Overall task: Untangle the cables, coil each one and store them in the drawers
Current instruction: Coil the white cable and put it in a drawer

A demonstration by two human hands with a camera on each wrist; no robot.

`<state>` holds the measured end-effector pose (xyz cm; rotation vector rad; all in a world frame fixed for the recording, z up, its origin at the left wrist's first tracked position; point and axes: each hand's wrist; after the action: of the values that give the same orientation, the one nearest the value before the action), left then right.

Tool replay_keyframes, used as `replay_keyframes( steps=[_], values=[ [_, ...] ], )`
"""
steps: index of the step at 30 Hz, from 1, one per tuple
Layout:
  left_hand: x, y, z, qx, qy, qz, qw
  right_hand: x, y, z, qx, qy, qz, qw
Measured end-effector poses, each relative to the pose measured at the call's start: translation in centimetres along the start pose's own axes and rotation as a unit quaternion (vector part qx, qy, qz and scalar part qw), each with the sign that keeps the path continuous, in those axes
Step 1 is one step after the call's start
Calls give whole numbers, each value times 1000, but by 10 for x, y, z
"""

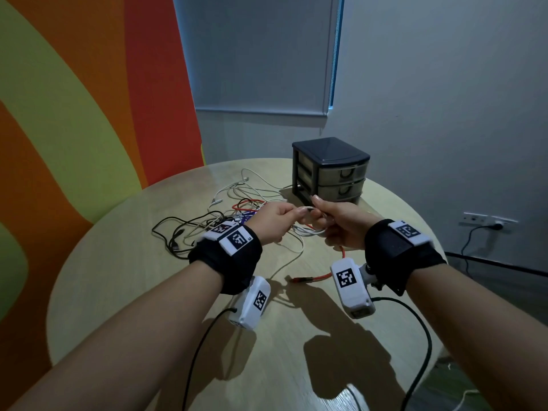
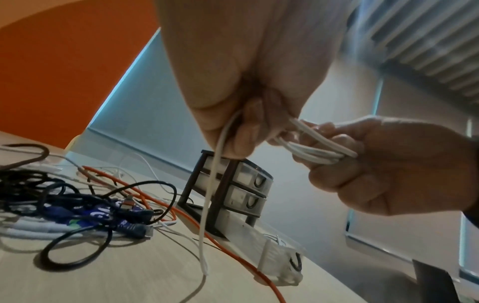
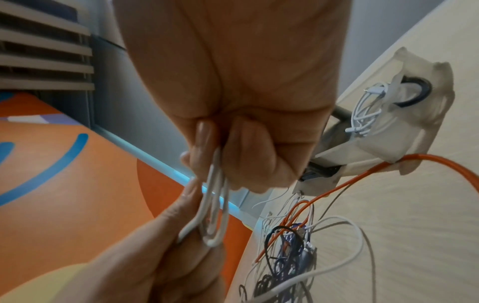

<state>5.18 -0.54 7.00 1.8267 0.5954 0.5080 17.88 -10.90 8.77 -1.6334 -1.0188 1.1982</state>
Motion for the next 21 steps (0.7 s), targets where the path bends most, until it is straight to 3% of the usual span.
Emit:
replay_keyframes(
  steps=[4,8,16,21],
  values=[
    [0,1,3,71,18,38,997,-4,-2,-1,-22,-24,18,999],
    [-2,-2,5,54,15,34,998,-7,-3,-2,-8,-35,23,999],
    [-12,-11,-20,94,-56,-76,991,-5,6,-12,19,23,26,999],
    [-9,-8,-53,162,-44,-108,980,-10,14,-22,3,22,39,999]
  ],
)
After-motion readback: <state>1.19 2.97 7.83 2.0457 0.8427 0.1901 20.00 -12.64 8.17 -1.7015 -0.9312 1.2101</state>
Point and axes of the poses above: each hand's wrist, its own x-axis towards the middle knuckle, its own z-axis out of the palm, y = z × x, and after that the axes turned 12 degrees about -x, right-handed
